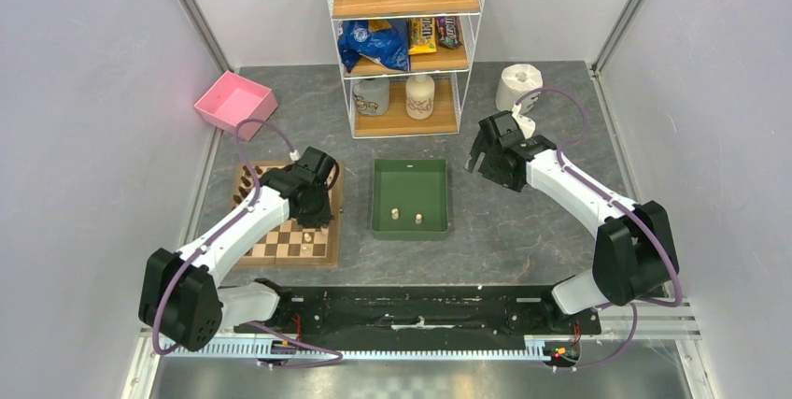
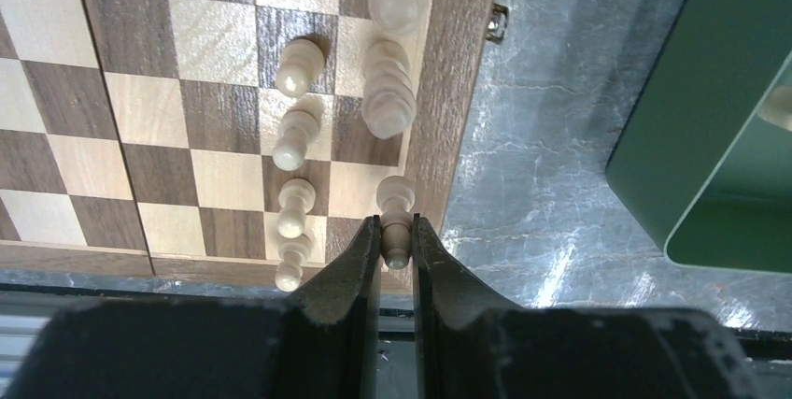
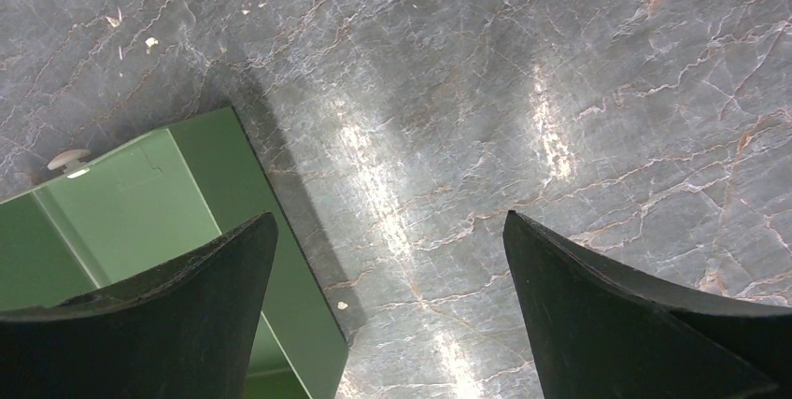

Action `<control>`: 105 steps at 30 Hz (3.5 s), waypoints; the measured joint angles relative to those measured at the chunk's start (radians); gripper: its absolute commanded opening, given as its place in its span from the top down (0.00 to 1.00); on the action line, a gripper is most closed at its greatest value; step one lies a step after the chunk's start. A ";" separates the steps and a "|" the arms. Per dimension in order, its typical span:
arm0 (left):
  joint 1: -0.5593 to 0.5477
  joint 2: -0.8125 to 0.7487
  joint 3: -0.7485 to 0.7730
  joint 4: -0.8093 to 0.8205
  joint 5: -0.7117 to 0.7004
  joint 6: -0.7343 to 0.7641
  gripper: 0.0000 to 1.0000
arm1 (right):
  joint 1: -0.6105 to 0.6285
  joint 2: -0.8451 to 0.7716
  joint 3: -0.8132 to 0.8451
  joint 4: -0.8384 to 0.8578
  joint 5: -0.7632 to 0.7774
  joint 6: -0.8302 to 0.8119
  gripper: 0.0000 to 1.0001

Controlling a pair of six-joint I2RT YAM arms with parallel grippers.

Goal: Set up the chess pieces on the board

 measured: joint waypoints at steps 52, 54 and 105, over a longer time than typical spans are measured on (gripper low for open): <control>0.067 0.064 -0.010 0.068 -0.026 0.039 0.59 | 0.000 0.013 0.000 0.000 -0.019 -0.008 0.01; 0.067 0.064 -0.010 0.068 -0.026 0.039 0.55 | 0.000 0.013 0.000 0.000 -0.019 -0.009 0.01; -0.288 0.546 0.332 0.288 0.136 0.095 0.58 | 0.000 0.014 0.000 0.001 -0.023 -0.019 0.01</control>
